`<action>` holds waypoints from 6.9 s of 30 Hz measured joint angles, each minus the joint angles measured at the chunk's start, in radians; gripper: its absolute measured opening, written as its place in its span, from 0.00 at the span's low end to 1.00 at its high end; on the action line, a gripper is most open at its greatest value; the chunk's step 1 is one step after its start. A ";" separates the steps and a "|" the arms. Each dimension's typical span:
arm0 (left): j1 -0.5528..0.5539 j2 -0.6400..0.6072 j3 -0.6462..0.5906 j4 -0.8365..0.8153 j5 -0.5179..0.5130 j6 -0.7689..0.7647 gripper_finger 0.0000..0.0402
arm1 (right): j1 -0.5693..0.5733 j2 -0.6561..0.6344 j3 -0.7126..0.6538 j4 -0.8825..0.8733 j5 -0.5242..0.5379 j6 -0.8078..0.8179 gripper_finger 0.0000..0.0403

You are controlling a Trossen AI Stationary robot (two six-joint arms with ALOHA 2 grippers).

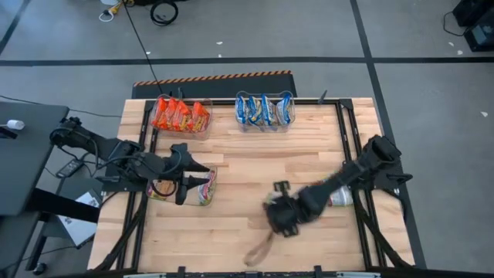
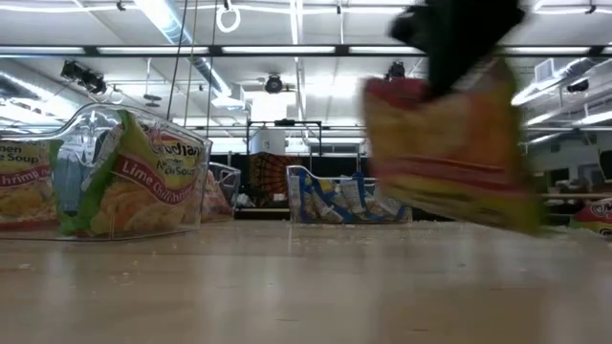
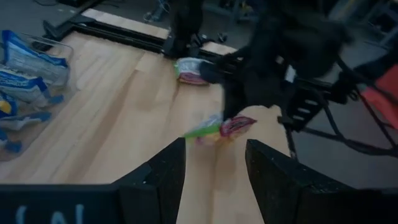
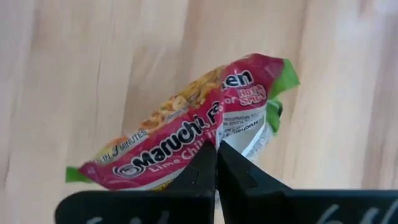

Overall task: Sort Maruchan noodles
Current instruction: Put the yellow noodle pack into the bottom transparent bin, then put the yellow noodle into the bottom transparent bin

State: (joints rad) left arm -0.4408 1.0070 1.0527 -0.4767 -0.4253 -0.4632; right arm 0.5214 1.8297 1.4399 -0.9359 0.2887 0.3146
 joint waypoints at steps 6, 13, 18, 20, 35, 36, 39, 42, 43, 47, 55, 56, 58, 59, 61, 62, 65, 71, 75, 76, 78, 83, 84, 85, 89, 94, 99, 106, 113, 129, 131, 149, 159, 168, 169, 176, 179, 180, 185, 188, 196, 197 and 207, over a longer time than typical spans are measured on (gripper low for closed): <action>0.000 -0.060 0.000 -0.102 0.030 0.004 0.43 | -0.171 0.000 0.017 0.259 -0.090 -0.195 0.01; -0.013 -0.122 -0.002 -0.140 0.037 0.037 0.43 | -0.313 0.000 0.017 0.430 -0.279 -0.241 0.01; -0.016 -0.218 -0.120 -0.046 0.002 0.064 0.43 | -0.365 0.001 0.052 0.414 -0.372 -0.162 0.01; -0.016 -0.264 -0.200 0.021 -0.031 0.048 0.43 | -0.372 0.000 0.071 0.422 -0.390 -0.141 0.01; 0.037 -0.200 -0.391 0.369 -0.087 -0.101 0.67 | -0.394 0.001 0.293 0.227 -0.685 -0.267 0.01; 0.040 -0.184 -0.391 0.399 -0.082 -0.087 0.70 | -0.394 0.001 0.320 0.194 -0.708 -0.302 0.01; 0.035 -0.146 -0.391 0.526 -0.033 -0.048 0.75 | -0.395 0.001 0.394 0.100 -0.752 -0.418 0.01; 0.007 -0.111 -0.391 0.611 -0.014 -0.043 0.76 | -0.402 0.000 0.460 0.035 -0.766 -0.507 0.01; -0.001 -0.100 -0.391 0.645 -0.014 -0.035 0.76 | -0.404 0.000 0.479 0.019 -0.772 -0.533 0.01; -0.017 -0.059 -0.391 0.746 -0.014 0.031 0.75 | -0.407 0.000 0.525 -0.013 -0.802 -0.612 0.01; -0.016 0.033 -0.391 0.875 0.041 0.307 0.75 | -0.423 -0.001 0.555 -0.001 -0.833 -0.552 0.02; -0.015 0.041 -0.391 0.874 0.053 0.340 0.75 | -0.428 -0.001 0.555 -0.003 -0.822 -0.529 0.02; -0.007 0.059 -0.391 0.874 0.071 0.368 0.75 | -0.437 -0.001 0.555 0.012 -0.795 -0.471 0.02; 0.000 0.069 -0.391 0.862 0.087 0.375 0.75 | -0.440 -0.001 0.555 0.034 -0.781 -0.445 0.02; 0.018 0.081 -0.391 0.819 0.120 0.378 0.75 | -0.448 -0.001 0.555 0.082 -0.753 -0.394 0.02; 0.026 0.083 -0.391 0.799 0.128 0.376 0.75 | -0.450 -0.006 0.554 0.109 -0.744 -0.363 0.02; 0.042 0.056 -0.391 0.729 0.131 0.379 0.75 | -0.453 -0.033 0.554 0.201 -0.735 -0.278 0.02; 0.123 -0.049 -0.391 0.667 0.167 0.396 0.75 | -0.453 -0.068 0.555 0.398 -0.711 -0.160 0.02; 0.221 -0.047 -0.391 0.897 0.441 0.326 0.75 | -0.453 -0.071 0.555 0.590 -0.649 -0.184 0.02; 0.245 -0.028 -0.390 0.980 0.505 0.297 0.75 | -0.453 -0.071 0.555 0.643 -0.648 -0.190 0.02; 0.279 0.004 -0.390 1.099 0.586 0.242 0.75 | -0.453 -0.069 0.555 0.734 -0.649 -0.201 0.02; 0.339 0.086 -0.390 1.425 0.677 0.109 0.75 | -0.453 -0.068 0.555 0.825 -0.649 -0.220 0.02; 0.345 0.102 -0.390 1.475 0.688 0.085 0.75 | -0.453 -0.067 0.555 0.827 -0.648 -0.222 0.02; 0.353 0.119 -0.390 1.523 0.694 0.069 0.75 | -0.453 -0.067 0.555 0.826 -0.649 -0.228 0.02; 0.359 0.155 -0.390 1.641 0.757 0.024 0.75 | -0.453 -0.067 0.555 0.820 -0.648 -0.232 0.02; 0.360 0.161 -0.390 1.703 0.719 0.003 0.74 | -0.453 -0.066 0.555 0.761 -0.628 -0.243 0.02; 0.375 0.160 -0.391 1.725 0.679 -0.004 0.64 | -0.453 -0.066 0.555 0.690 -0.573 -0.282 0.03; 0.415 0.136 -0.390 1.639 0.670 0.002 0.32 | -0.452 -0.088 0.554 0.655 -0.447 -0.292 0.12; 0.490 -0.046 -0.267 0.928 0.668 0.050 0.25 | -0.448 -0.223 0.553 0.487 -0.226 -0.376 0.39; 0.367 -0.131 0.020 -1.001 0.500 -0.863 0.26 | -0.422 -0.265 0.554 0.036 0.016 -0.224 0.54; 0.355 -0.129 -0.045 -0.973 0.504 -0.951 0.26 | -0.410 -0.245 0.554 0.038 0.017 -0.249 0.54; 0.346 0.058 -0.295 -0.817 0.529 -1.066 0.28 | -0.371 -0.200 0.554 -0.115 -0.030 -0.256 0.54; 0.346 0.072 -0.294 -0.885 0.563 -0.996 0.51 | -0.358 -0.196 0.530 -0.507 -0.012 0.041 0.54; 0.346 0.073 -0.294 -0.883 0.579 -0.942 0.58 | -0.251 -0.196 0.294 -0.633 -0.118 0.567 0.54; 0.346 0.073 -0.294 -0.885 0.579 -0.938 0.58 | -0.242 -0.197 0.251 -0.632 -0.166 0.647 0.54; 0.310 0.070 -0.258 -0.983 0.614 -0.810 0.58 | -0.188 -0.195 -0.081 -0.631 -0.332 1.095 0.51; 0.293 0.063 -0.191 -1.067 0.594 -0.776 0.58 | -0.163 -0.196 -0.202 -0.605 -0.358 1.199 0.51; 0.288 0.057 -0.168 -1.083 0.579 -0.761 0.58 | -0.156 -0.196 -0.238 -0.587 -0.366 1.224 0.51; 0.268 0.036 -0.079 -1.082 0.492 -0.744 0.58 | -0.118 -0.196 -0.382 -0.431 -0.399 1.308 0.51; 0.257 0.037 -0.079 -1.079 0.491 -0.788 0.58 | -0.101 -0.196 -0.435 -0.367 -0.398 1.342 0.51; 0.207 0.043 -0.152 -0.944 0.516 -0.973 0.58 | -0.081 -0.196 -0.460 -0.340 -0.407 1.296 0.51; 0.199 0.046 -0.155 -0.917 0.519 -0.984 0.58 | -0.077 -0.196 -0.460 -0.339 -0.408 1.293 0.51; 0.153 0.046 -0.037 -0.834 0.549 -0.917 0.58 | -0.063 -0.198 -0.597 -0.260 -0.366 1.347 0.51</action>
State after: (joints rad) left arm -0.2878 1.0534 1.0155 -1.3109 0.1241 -1.3806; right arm 0.4579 1.6321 0.8425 -1.1956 -0.0776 1.6616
